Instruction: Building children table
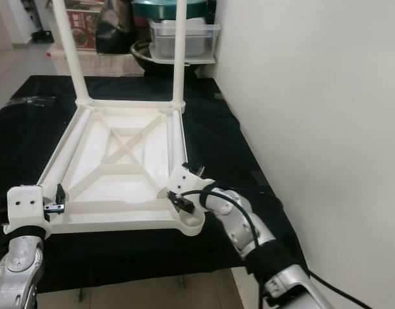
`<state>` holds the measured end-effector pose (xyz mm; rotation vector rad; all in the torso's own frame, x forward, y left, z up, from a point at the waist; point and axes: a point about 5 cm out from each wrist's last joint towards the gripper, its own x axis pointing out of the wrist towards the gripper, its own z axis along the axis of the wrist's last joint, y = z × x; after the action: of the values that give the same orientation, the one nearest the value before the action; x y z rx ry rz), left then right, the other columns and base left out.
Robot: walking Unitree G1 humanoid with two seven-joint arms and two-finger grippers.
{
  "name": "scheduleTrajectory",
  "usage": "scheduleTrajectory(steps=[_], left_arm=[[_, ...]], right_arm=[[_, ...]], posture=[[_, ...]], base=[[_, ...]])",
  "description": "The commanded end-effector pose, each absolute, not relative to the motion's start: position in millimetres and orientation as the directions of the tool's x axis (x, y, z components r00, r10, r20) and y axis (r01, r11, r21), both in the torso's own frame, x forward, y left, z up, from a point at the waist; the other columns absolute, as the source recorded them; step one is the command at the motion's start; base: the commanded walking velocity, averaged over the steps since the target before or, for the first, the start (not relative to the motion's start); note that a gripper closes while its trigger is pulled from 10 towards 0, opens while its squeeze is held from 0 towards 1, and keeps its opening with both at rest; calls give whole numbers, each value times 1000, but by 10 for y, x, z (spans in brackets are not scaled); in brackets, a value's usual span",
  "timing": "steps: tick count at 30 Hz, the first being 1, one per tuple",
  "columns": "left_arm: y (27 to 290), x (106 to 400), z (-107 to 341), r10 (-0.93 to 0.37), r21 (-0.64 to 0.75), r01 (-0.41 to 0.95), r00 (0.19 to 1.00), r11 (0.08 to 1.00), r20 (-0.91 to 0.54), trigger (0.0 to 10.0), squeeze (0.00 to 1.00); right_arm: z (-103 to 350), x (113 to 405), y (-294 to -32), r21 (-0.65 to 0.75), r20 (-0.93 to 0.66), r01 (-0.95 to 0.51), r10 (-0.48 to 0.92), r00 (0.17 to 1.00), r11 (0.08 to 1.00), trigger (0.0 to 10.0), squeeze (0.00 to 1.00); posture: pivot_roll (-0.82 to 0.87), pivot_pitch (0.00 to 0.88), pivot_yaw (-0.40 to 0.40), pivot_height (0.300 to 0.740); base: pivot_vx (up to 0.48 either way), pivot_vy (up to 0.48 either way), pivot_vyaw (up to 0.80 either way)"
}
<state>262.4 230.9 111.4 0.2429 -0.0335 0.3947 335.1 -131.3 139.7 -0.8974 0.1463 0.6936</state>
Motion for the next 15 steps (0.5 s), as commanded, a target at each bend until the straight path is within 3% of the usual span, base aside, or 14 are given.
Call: scheduleTrajectory(steps=[1, 10, 15], left_arm=[[2298, 2611, 1049, 372, 240, -374, 927, 896, 56, 10000, 0], [2305, 2608, 1058, 376, 240, -379, 925, 894, 59, 10000, 0], [2307, 2610, 1062, 373, 241, -376, 926, 895, 60, 10000, 0]], right_arm=[[1309, 3332, -1390, -664, -437, -626, 466, 769, 410, 10000, 0], [1280, 3402, -1390, -690, -438, -597, 421, 794, 410, 10000, 0], [1405, 3516, -1317, -690, -343, -501, 374, 862, 523, 10000, 0]], posture=[[42, 0, -98, 740], [52, 0, -102, 740], [48, 0, -100, 740]], base=[[0, 0, 0], [0, 0, 0], [0, 0, 0]])
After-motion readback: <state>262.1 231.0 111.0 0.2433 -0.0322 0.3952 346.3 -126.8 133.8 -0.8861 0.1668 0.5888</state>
